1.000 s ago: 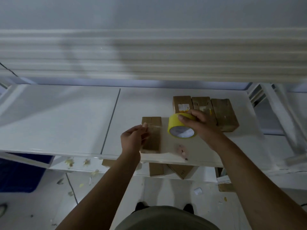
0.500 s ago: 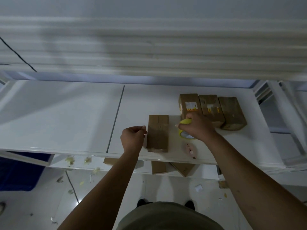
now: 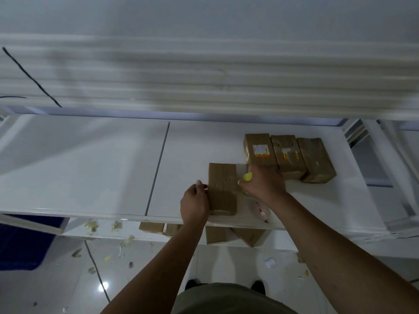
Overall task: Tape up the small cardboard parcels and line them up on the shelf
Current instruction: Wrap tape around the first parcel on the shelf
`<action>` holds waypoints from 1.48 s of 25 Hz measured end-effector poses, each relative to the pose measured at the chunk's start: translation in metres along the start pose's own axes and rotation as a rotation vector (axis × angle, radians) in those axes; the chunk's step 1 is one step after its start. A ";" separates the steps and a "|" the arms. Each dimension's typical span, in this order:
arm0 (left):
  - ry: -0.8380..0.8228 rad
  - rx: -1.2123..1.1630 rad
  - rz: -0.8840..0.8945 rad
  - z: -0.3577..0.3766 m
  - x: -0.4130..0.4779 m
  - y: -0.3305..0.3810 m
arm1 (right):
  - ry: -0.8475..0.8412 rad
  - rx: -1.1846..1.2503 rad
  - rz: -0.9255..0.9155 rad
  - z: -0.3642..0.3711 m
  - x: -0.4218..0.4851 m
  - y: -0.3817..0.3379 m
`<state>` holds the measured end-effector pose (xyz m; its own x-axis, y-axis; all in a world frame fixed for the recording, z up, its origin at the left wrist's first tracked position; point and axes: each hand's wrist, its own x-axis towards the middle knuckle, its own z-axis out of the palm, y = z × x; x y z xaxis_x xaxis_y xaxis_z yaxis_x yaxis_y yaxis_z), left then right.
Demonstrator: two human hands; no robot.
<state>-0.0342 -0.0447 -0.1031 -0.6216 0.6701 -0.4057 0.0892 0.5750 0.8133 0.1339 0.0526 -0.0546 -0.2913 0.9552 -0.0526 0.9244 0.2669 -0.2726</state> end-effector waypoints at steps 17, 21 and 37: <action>-0.540 -1.022 -0.161 -0.062 -0.019 0.046 | -0.235 0.608 -0.059 -0.067 0.002 -0.005; -0.587 -0.845 -0.175 -0.062 -0.028 0.044 | -0.276 0.629 -0.058 -0.061 -0.001 -0.013; -0.268 -0.446 0.064 -0.077 -0.028 0.061 | -0.108 0.816 -0.203 -0.052 -0.019 -0.040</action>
<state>-0.0710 -0.0646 -0.0099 -0.3998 0.8274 -0.3944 -0.2558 0.3124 0.9149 0.1151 0.0308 0.0075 -0.4929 0.8701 -0.0081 0.3960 0.2161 -0.8925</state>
